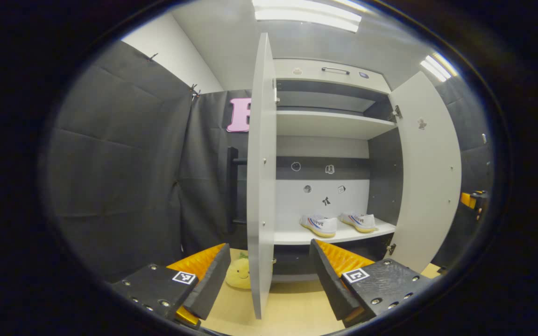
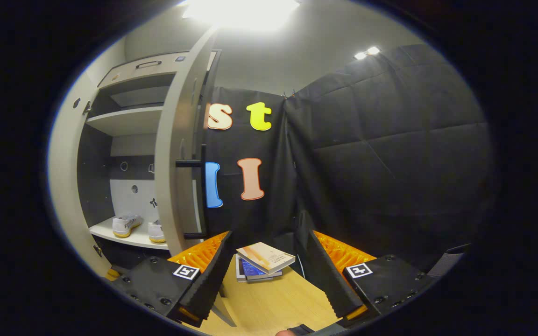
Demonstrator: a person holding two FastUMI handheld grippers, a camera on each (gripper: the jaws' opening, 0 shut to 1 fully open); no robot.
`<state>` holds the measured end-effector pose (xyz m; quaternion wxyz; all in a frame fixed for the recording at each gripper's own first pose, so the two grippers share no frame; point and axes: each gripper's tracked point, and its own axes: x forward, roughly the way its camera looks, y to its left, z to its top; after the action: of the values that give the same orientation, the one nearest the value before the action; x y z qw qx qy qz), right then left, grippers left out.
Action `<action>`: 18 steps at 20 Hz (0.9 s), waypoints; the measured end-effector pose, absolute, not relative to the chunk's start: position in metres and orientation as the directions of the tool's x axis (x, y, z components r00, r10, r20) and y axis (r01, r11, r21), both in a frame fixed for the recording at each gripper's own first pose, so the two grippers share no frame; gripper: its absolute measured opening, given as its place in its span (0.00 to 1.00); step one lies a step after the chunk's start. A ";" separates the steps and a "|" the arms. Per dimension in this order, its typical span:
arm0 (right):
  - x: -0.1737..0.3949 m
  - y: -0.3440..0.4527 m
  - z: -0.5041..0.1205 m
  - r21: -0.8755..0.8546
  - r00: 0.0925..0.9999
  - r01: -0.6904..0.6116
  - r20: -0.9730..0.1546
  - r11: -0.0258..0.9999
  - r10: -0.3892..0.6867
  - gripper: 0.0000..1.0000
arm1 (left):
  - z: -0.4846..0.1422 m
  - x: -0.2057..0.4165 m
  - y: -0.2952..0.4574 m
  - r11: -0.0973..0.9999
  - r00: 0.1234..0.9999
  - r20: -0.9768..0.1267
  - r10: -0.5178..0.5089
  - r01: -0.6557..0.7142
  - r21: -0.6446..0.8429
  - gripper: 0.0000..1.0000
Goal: Grab one shoe with the right hand and put it into the shoe cabinet, grab the other shoe with the left hand and put it into the shoe cabinet; then close the right door with the right hand and the left door with the left hand.
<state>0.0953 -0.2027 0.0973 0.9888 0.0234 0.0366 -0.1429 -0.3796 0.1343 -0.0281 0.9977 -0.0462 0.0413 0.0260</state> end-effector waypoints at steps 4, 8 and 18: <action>0.103 -0.213 0.097 0.038 0.940 0.333 -0.088 0.942 -0.329 0.98 | -0.034 -0.384 0.152 0.991 0.992 -0.099 0.083 -0.093 -0.097 0.97; 0.104 -0.208 0.099 0.042 0.947 0.316 -0.083 0.948 -0.312 0.98 | -0.037 -0.383 0.169 0.988 0.988 -0.106 0.113 -0.123 -0.097 0.97; 0.108 -0.176 0.101 -0.012 0.964 0.258 -0.069 0.966 -0.258 0.97 | -0.038 -0.375 0.195 0.983 0.986 -0.100 0.137 -0.148 -0.112 0.98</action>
<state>0.1079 -0.1761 0.1015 0.9908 -0.0012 0.0352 -0.1304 -0.3746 0.1952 -0.0382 0.9946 -0.0595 0.0462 0.0715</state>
